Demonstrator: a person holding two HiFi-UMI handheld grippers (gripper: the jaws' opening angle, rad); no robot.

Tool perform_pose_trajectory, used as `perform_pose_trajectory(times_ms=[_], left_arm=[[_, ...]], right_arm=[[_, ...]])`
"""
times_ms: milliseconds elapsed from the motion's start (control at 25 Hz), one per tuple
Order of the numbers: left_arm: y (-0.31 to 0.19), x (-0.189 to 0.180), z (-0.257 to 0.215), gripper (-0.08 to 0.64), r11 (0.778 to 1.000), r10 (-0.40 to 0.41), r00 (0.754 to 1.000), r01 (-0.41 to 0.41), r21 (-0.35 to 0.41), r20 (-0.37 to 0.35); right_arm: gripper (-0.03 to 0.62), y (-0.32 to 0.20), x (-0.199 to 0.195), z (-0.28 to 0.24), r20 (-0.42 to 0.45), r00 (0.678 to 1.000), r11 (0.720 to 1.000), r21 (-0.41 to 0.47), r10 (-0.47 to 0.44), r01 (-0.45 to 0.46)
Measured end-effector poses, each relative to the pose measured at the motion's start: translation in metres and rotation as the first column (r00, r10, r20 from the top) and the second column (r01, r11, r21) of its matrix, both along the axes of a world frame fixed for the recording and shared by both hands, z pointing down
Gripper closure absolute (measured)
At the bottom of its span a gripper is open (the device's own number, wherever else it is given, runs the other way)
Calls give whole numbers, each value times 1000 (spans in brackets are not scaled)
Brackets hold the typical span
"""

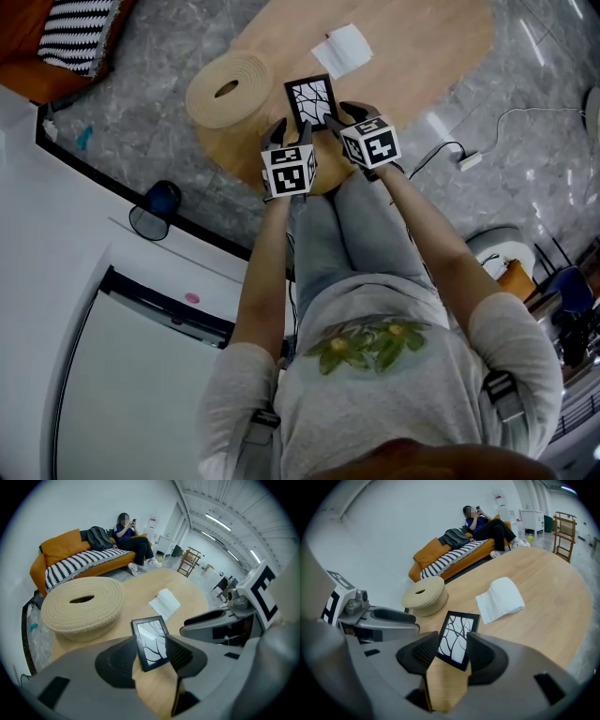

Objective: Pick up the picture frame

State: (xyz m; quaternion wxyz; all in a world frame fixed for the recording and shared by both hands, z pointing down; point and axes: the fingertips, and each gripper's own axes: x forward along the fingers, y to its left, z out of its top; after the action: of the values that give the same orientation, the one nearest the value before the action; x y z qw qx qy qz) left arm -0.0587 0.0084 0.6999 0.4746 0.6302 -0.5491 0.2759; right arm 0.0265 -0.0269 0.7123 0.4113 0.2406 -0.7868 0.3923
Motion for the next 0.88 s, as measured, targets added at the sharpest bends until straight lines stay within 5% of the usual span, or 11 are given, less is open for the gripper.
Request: perform_pose_trajectory(times_ms=[880], left_arm=[[2, 1, 72, 362, 995, 42, 999, -39, -91, 33]], right_arm=[[400, 6, 11, 71, -96, 995, 997, -80, -27, 20]])
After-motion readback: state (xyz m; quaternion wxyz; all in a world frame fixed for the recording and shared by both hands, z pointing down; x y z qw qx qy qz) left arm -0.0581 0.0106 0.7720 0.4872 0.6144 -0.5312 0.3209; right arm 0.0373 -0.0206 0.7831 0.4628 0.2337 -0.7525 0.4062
